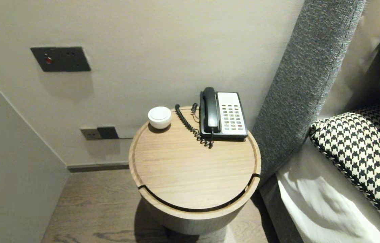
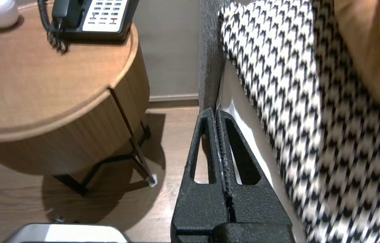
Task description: Open the nightstand drawer
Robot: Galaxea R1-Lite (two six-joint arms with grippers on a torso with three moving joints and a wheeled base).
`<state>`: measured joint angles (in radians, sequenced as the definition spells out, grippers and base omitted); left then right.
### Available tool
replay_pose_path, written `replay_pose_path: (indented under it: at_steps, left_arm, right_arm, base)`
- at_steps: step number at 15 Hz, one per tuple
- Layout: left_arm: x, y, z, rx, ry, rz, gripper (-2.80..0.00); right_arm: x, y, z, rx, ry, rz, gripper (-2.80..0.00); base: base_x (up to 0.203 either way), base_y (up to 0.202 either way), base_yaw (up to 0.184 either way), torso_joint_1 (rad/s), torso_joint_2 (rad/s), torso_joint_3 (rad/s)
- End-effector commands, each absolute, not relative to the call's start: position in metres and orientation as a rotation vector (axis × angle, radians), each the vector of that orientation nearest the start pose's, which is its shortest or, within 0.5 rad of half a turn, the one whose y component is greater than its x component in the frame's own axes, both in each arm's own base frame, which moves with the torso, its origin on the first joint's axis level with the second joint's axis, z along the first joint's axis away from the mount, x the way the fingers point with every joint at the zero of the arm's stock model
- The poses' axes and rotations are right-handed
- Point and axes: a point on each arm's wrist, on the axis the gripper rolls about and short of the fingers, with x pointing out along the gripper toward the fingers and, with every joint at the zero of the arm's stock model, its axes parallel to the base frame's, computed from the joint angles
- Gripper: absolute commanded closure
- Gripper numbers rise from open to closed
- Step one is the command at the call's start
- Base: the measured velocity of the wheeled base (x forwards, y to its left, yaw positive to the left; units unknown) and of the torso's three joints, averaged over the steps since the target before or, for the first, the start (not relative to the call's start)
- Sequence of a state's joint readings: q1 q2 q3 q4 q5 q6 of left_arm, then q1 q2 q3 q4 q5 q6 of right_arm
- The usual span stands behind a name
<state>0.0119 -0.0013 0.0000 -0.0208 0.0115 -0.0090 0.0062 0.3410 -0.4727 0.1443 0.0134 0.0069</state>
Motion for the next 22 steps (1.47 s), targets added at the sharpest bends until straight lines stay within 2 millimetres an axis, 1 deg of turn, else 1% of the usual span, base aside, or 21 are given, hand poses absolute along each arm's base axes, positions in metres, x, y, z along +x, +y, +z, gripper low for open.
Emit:
replay_pose_path:
  at_steps: [1, 2, 4, 5, 6, 7, 9, 10, 12, 14, 16, 18, 22]
  left_arm:
    - [-0.023, 0.000, 0.078, -0.011, -0.023, 0.024, 0.00]
    - [-0.023, 0.000, 0.078, -0.010, -0.023, 0.024, 0.00]
    - [-0.023, 0.000, 0.078, -0.009, -0.023, 0.024, 0.00]
    - [-0.023, 0.000, 0.078, -0.011, -0.025, 0.024, 0.00]
    - [-0.023, 0.000, 0.078, -0.010, -0.024, 0.024, 0.00]
    - [-0.023, 0.000, 0.078, -0.010, -0.023, 0.024, 0.00]
    - [-0.023, 0.000, 0.078, -0.009, -0.025, 0.024, 0.00]
    - [-0.023, 0.000, 0.078, -0.011, -0.023, 0.024, 0.00]
    - [-0.023, 0.000, 0.078, -0.010, -0.026, 0.024, 0.00]
    - [-0.023, 0.000, 0.078, -0.011, -0.023, 0.024, 0.00]
    - [-0.023, 0.000, 0.078, -0.011, -0.025, 0.024, 0.00]
    - [-0.023, 0.000, 0.078, -0.011, -0.025, 0.024, 0.00]
    - [-0.023, 0.000, 0.078, -0.009, -0.023, 0.024, 0.00]
  right_arm:
    - [0.046, 0.001, 0.234, 0.051, 0.209, 0.024, 0.00]
    - [0.068, 0.002, 0.250, 0.088, 0.240, 0.033, 0.00]
    - [0.098, 0.007, 0.288, 0.177, 0.261, 0.064, 0.00]
    - [0.116, 0.013, 0.300, 0.241, 0.317, 0.084, 0.00]
    - [0.130, 0.022, 0.307, 0.309, 0.387, 0.101, 0.00]
    - [0.138, 0.033, 0.307, 0.337, 0.443, 0.112, 0.00]
    - [0.149, 0.053, 0.292, 0.295, 0.552, 0.070, 0.00]
    - [0.148, 0.059, 0.284, 0.248, 0.613, 0.043, 0.00]
    - [0.149, 0.063, 0.276, 0.206, 0.675, 0.023, 0.00]
    - [0.161, 0.070, 0.268, 0.195, 0.720, 0.023, 0.00]
    - [0.172, 0.082, 0.261, 0.193, 0.762, 0.052, 0.00]
    - [0.185, 0.104, 0.252, 0.209, 0.769, 0.104, 0.00]
    - [0.202, 0.148, 0.228, 0.193, 0.839, 0.178, 0.00]
  base:
    - [0.000, 0.000, 0.000, 0.000, 0.00, 0.000]
    - [0.000, 0.000, 0.000, 0.000, 0.00, 0.000]
    - [0.000, 0.000, 0.000, 0.000, 0.00, 0.000]
    - [0.000, 0.000, 0.000, 0.000, 0.00, 0.000]
    - [0.000, 0.000, 0.000, 0.000, 0.00, 0.000]
    - [0.000, 0.000, 0.000, 0.000, 0.00, 0.000]
    - [0.000, 0.000, 0.000, 0.000, 0.00, 0.000]
    - [0.000, 0.000, 0.000, 0.000, 0.00, 0.000]
    - [0.000, 0.000, 0.000, 0.000, 0.00, 0.000]
    - [0.000, 0.000, 0.000, 0.000, 0.00, 0.000]
    - [0.000, 0.000, 0.000, 0.000, 0.00, 0.000]
    - [0.000, 0.000, 0.000, 0.000, 0.00, 0.000]
    - [0.000, 0.000, 0.000, 0.000, 0.00, 0.000]
